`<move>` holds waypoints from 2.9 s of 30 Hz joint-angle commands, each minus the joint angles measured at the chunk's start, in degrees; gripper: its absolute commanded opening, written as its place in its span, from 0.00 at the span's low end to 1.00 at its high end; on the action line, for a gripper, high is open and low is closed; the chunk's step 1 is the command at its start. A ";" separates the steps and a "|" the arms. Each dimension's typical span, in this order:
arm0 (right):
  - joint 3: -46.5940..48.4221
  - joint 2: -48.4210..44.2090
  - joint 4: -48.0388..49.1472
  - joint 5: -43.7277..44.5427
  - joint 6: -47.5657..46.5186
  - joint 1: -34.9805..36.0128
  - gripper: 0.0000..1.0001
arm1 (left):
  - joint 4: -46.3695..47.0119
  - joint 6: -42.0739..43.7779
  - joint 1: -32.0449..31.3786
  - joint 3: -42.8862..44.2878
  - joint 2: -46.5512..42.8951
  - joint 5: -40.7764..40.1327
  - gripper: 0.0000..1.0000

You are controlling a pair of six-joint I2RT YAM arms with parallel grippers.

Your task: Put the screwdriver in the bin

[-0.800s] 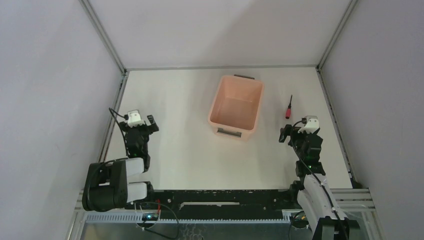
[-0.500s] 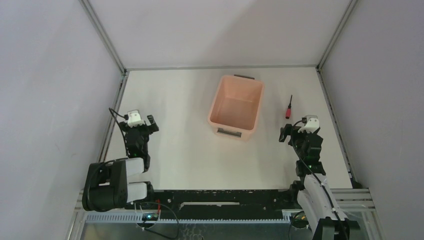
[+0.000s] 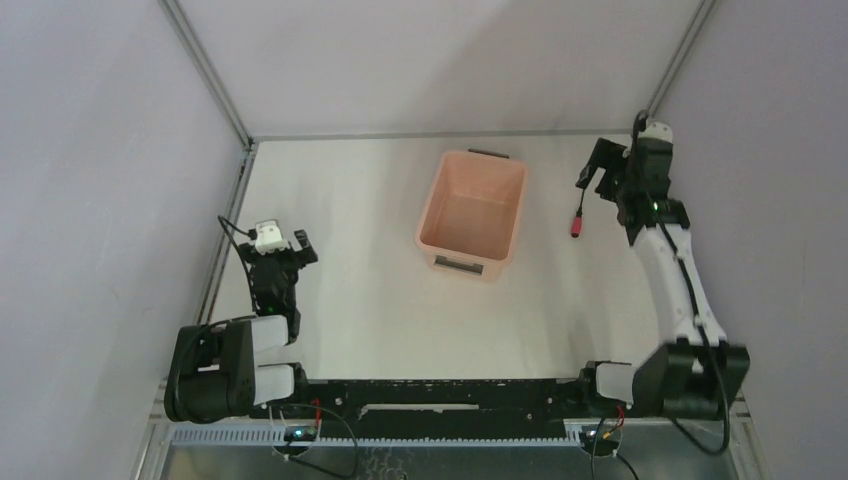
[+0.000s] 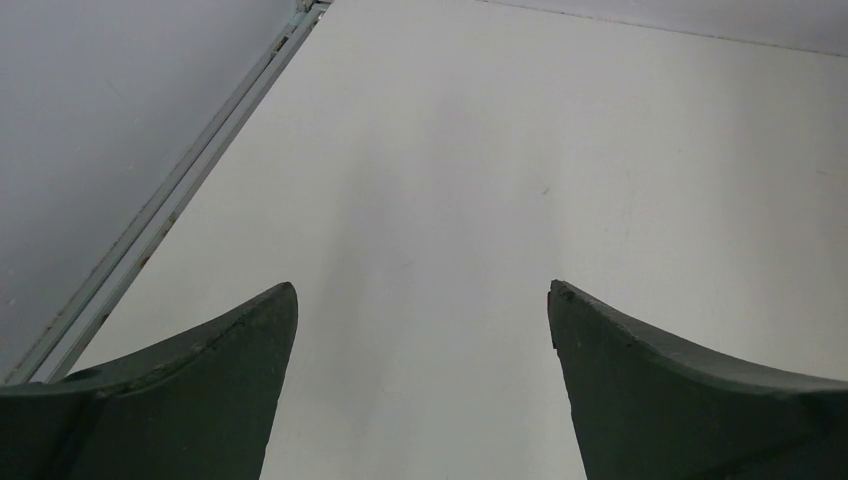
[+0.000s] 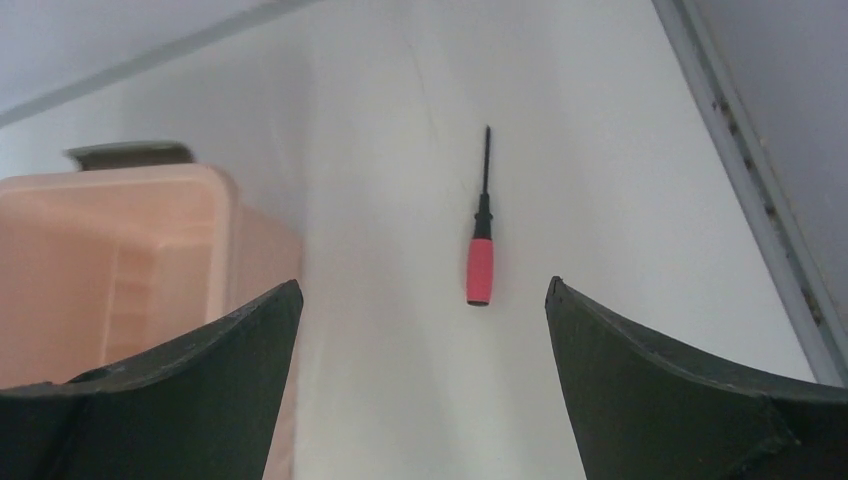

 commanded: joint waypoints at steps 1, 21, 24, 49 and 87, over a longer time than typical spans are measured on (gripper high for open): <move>7.59 13.05 -16.57 4.67 3.89 -0.54 0.99 | 1.70 1.10 -0.45 2.14 -0.34 -0.06 1.00; 26.24 50.01 -19.43 7.38 3.28 -2.03 0.06 | 1.70 1.10 -0.45 2.12 -0.29 -0.08 1.00; 28.90 46.31 -22.14 8.04 1.59 -1.83 0.00 | 1.71 1.10 -0.45 2.14 -0.39 -0.03 1.00; 51.95 38.38 -39.48 15.60 11.84 36.37 0.00 | 1.71 1.10 -0.45 2.16 -0.34 -0.07 1.00; 19.34 16.37 -15.00 16.89 3.61 24.23 1.00 | 1.70 1.10 -0.45 2.14 -0.36 -0.06 1.00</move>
